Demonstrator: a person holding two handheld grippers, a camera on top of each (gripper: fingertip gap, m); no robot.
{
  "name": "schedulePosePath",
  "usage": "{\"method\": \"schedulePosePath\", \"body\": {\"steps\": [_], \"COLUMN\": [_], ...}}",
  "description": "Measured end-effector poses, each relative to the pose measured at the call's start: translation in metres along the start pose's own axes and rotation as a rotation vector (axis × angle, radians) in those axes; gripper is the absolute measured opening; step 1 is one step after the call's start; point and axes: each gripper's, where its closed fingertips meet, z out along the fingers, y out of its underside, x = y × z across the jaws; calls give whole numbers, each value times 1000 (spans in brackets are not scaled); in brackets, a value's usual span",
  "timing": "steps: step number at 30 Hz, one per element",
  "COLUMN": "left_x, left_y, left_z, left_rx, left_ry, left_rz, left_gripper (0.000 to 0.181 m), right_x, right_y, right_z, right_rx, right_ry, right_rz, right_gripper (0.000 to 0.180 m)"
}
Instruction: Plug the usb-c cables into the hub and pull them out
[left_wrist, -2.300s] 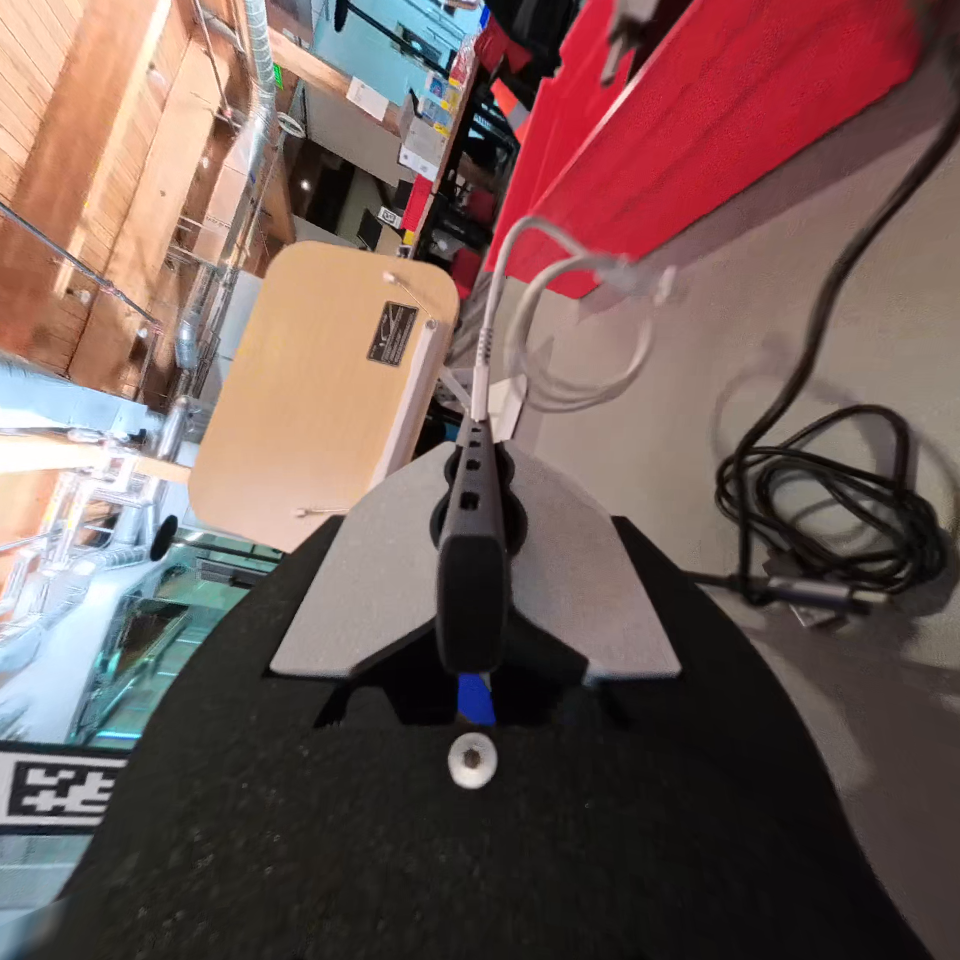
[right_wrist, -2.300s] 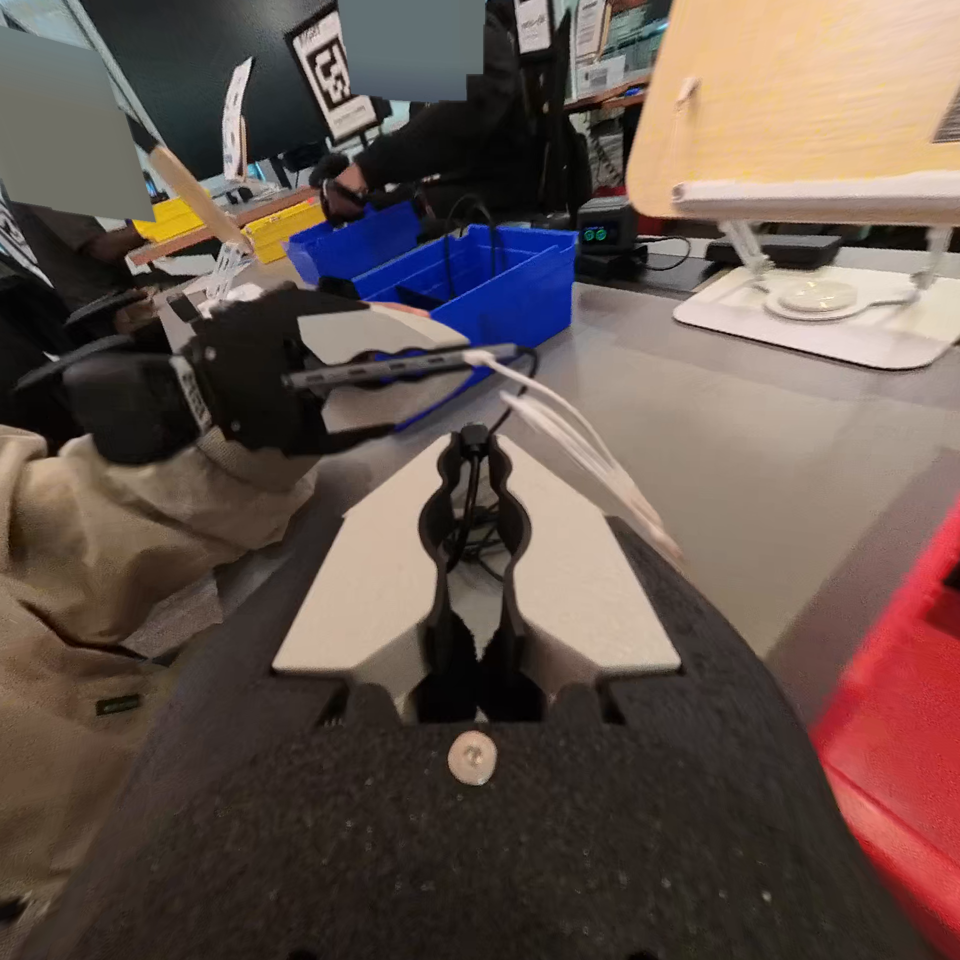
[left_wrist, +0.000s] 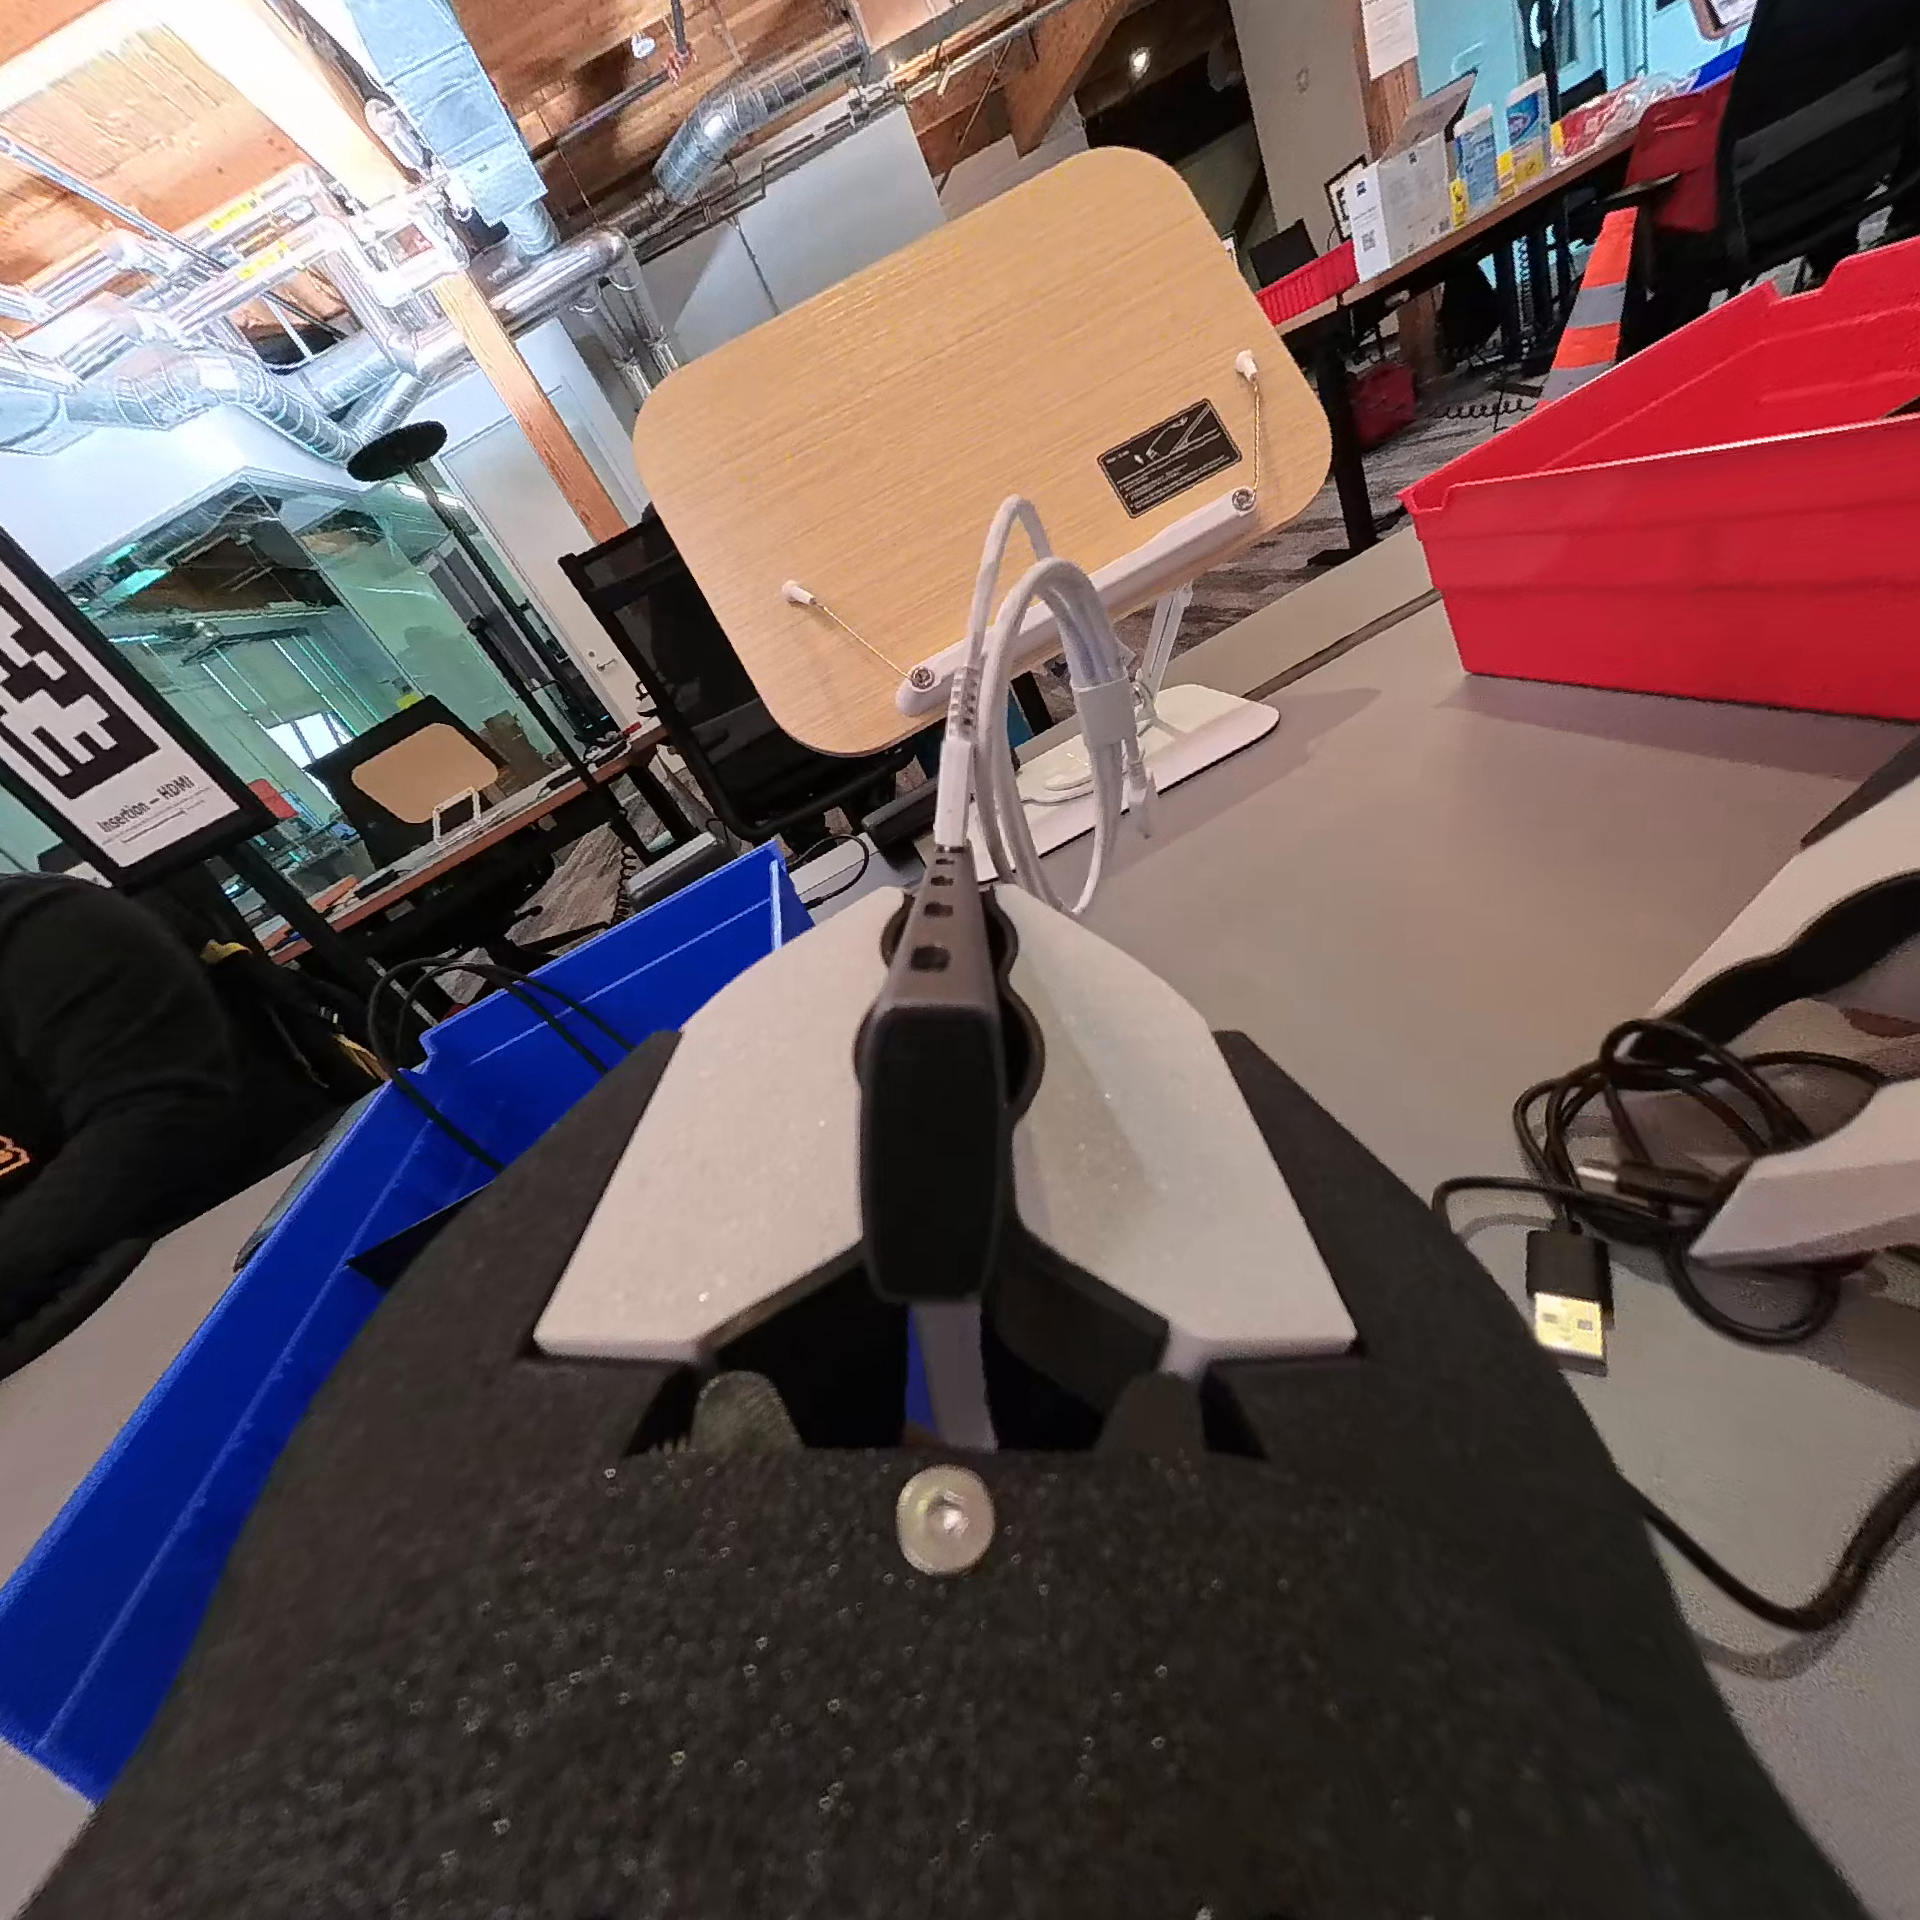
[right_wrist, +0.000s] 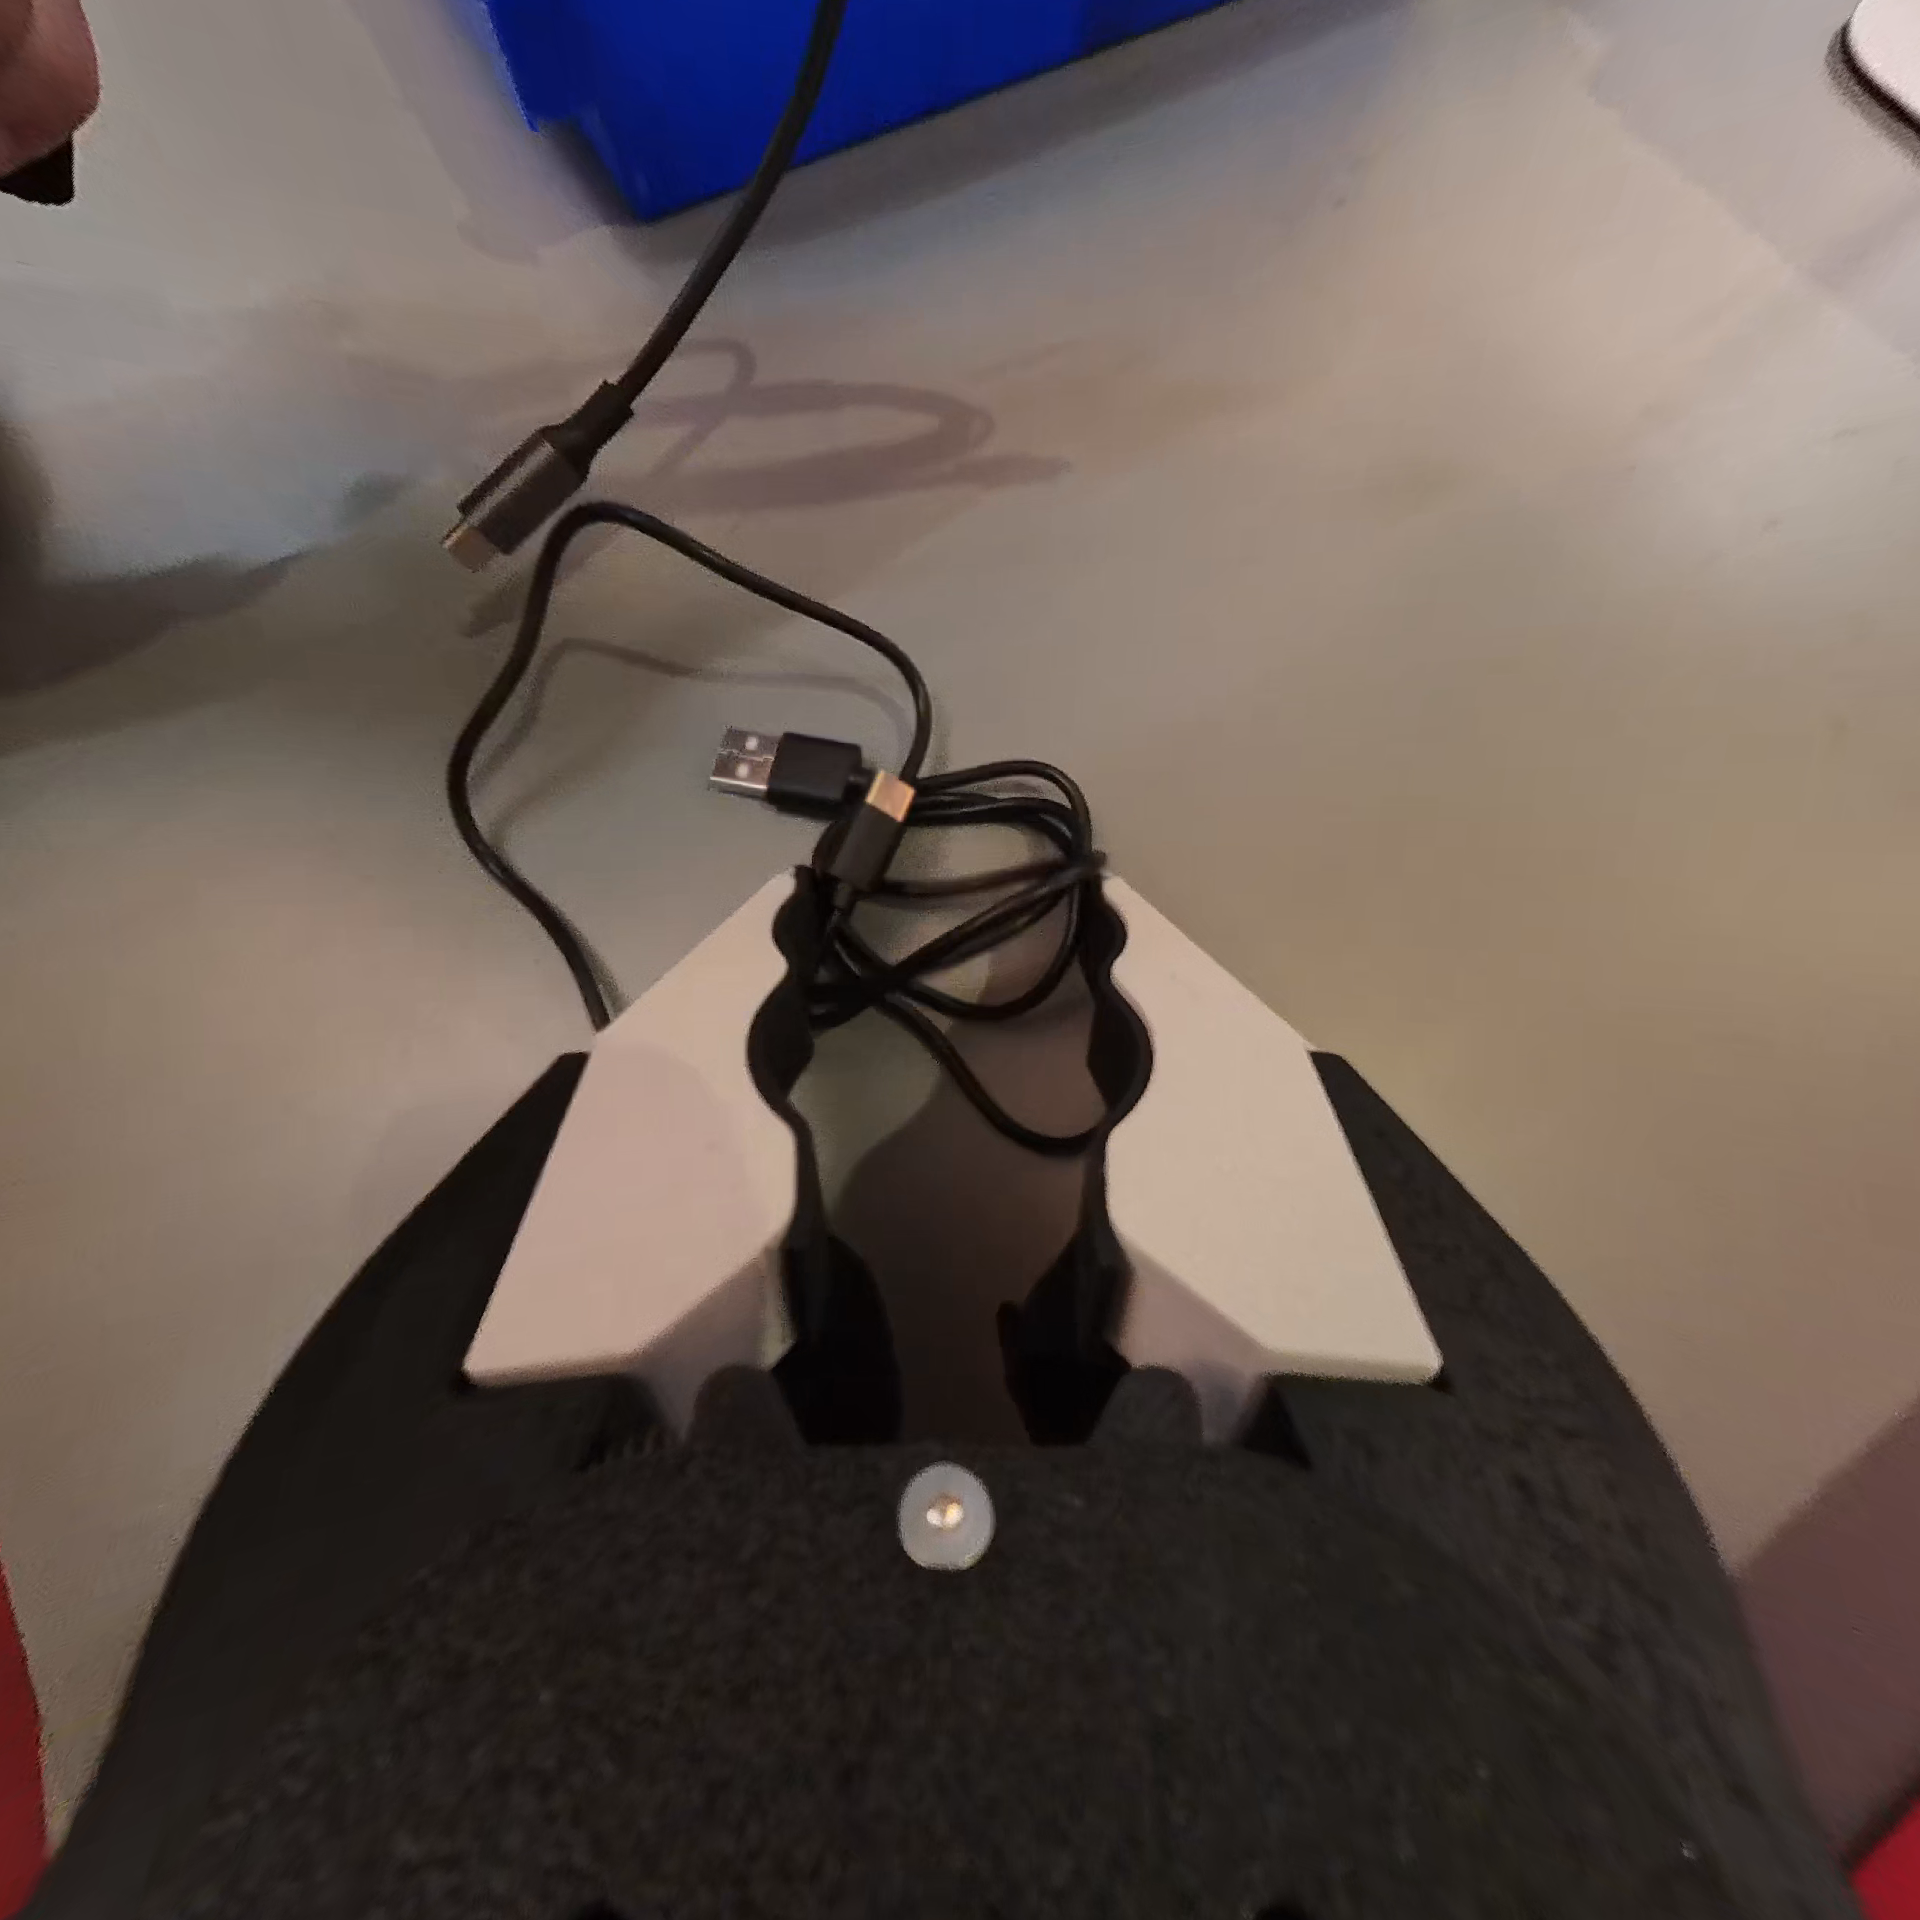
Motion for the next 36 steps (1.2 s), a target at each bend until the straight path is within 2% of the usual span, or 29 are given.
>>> {"method": "schedulePosePath", "body": {"steps": [10, 15, 19, 22, 25, 29, 32, 36], "left_x": [2, 3, 3, 4, 6, 8, 10, 12], "left_y": [0, 1, 2, 2, 2, 2, 1, -1], "left_z": [1, 1, 2, 2, 2, 3, 3, 2], "left_rx": [0, -4, -6, -7, -6, -8, -6, 2], "left_ry": [4, 4, 5, 8, 10, 16, 21, 24], "left_rz": [10, 10, 11, 11, 13, 15, 15, 23], "left_gripper": [10, 10, 10, 10, 10, 10, 10, 10], "right_x": [28, 48, 71, 98, 131, 177, 212, 237], "right_y": [-19, -47, -76, -101, -108, -80, -33, 46], "right_z": [-30, -68, -123, -187, -253, -298, -282, -229], "right_rx": [100, 210, 303, 403, 496, 523, 422, 161], "right_ry": [82, 150, 241, 374, 501, 597, 575, 449], "right_rz": [-3, 1, -8, -27, 10, 131, 280, 458], "right_gripper": [11, 9, 7, 7, 8, 7, 7, 8]}}
